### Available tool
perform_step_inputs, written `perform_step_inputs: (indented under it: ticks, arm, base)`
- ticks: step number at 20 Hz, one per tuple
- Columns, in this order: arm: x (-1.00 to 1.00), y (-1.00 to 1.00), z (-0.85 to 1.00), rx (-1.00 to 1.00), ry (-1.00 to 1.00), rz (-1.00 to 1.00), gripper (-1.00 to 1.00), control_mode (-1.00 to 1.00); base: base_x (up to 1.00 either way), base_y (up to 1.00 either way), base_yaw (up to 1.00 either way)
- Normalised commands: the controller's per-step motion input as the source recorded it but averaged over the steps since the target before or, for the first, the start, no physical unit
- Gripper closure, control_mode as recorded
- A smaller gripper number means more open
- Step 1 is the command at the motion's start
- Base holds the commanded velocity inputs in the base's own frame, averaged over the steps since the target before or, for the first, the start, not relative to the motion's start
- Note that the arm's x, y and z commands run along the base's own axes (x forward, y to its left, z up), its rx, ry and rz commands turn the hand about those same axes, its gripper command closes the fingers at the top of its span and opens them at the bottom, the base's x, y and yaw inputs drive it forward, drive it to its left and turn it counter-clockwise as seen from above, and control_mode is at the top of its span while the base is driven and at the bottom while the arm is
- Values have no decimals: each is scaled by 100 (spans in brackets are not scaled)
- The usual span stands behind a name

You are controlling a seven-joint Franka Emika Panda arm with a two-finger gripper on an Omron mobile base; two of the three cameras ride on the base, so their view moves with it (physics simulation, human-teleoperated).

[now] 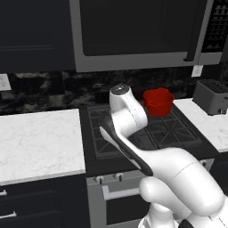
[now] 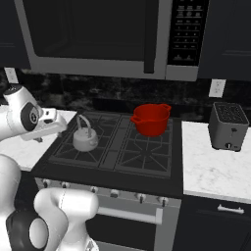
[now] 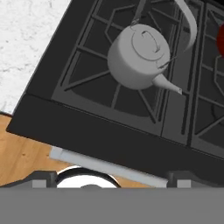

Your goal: Pick the kettle from the counter and place it on a stove burner. Then turn the burner on.

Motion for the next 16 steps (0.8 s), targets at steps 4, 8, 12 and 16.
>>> perform_step_inputs:
  ticks: [4,8,12,16]
  arm:
    - [-4,35,0,0,-14,-3,-100,-100]
    - [0,6,0,0,-12,-4,-100,-100]
    - [0,3,0,0,-12,-1,-100,-100]
    - [-3,6,0,0,-13,-2,-100,-100]
  base:
    - [0,0,0]
    - [0,0,0]
    - [0,0,0]
    - [0,0,0]
